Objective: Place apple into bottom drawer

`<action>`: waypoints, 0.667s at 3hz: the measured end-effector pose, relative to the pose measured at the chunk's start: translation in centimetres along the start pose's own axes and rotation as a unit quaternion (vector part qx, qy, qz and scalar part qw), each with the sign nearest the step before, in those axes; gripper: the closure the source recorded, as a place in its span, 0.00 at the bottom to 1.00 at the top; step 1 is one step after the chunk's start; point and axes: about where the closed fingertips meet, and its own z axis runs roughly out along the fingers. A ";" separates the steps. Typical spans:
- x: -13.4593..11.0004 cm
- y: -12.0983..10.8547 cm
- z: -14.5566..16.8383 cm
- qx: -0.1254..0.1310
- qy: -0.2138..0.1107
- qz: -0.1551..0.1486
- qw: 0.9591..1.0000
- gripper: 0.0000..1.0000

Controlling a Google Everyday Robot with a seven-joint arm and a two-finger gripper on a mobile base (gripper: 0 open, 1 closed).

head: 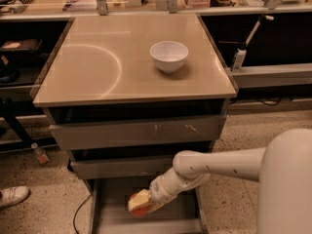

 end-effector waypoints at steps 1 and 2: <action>-0.2 -3.5 4.4 -0.022 -0.011 0.047 0.999 1.00; 0.1 -6.1 8.7 -0.038 -0.006 0.087 0.995 1.00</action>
Offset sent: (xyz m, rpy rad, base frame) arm -0.0047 0.0237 -0.1514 0.0468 0.1815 -0.2021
